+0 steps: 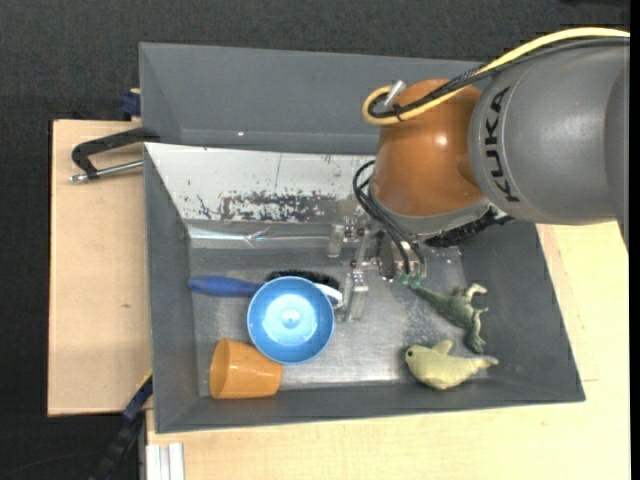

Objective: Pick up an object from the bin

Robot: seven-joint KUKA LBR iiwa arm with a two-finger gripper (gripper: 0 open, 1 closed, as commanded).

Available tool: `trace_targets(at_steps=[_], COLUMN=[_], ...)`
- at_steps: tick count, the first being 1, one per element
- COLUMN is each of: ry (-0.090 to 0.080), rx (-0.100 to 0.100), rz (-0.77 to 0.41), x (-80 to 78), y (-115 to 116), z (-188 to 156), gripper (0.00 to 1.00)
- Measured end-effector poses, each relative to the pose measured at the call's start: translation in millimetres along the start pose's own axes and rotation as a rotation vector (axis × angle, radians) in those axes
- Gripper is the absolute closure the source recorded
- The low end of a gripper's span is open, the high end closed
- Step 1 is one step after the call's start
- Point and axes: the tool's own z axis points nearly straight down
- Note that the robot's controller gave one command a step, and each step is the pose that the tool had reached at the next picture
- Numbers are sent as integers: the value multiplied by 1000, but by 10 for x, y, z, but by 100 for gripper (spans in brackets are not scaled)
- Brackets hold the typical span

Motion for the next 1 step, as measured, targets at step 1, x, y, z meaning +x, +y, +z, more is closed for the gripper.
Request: trace_targets(at_steps=[1], ry=[4], rx=[2], rz=[-202], x=[444], y=[-244], z=[341], gripper=[0])
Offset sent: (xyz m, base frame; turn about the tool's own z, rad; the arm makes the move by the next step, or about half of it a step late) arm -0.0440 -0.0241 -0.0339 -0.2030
